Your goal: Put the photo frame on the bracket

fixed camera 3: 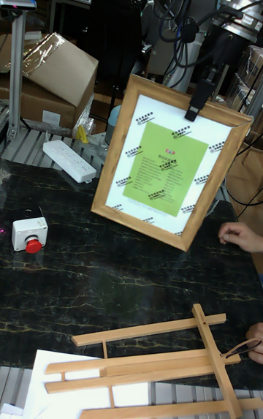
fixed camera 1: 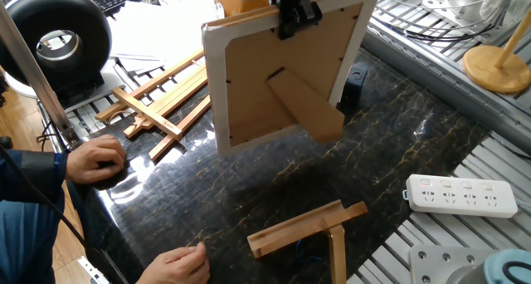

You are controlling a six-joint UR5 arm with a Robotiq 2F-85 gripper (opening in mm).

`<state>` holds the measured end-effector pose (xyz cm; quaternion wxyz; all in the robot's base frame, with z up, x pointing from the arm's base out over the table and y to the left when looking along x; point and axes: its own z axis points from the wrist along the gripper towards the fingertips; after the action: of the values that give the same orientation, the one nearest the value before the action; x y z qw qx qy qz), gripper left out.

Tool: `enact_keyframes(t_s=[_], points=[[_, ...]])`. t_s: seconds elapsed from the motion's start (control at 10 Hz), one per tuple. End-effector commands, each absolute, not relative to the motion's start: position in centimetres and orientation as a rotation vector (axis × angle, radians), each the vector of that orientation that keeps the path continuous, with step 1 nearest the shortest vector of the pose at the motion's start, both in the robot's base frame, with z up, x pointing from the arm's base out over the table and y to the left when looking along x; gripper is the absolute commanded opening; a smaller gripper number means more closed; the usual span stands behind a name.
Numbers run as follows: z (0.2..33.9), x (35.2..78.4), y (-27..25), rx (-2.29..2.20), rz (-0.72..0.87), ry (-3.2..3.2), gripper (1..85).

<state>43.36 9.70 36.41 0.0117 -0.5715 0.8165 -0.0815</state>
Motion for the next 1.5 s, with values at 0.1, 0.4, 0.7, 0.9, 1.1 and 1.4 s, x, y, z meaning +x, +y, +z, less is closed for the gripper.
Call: enact_keyframes(t_s=[0.1,0.4,0.7,0.9,1.1,1.4], points=[[36.4,41.4,9.5,-1.822,-0.198,2.6,1.0],[39.0,39.5,8.9,-1.962,-0.278,2.542,1.0],[40.7,37.5,9.1,-1.971,-0.309,2.567,1.0],[41.0,36.0,10.5,-1.948,-0.26,2.588,1.0],[41.1,34.2,13.0,-1.872,-0.17,2.634,1.0],[42.5,33.4,15.4,-1.904,-0.177,2.619,1.0]])
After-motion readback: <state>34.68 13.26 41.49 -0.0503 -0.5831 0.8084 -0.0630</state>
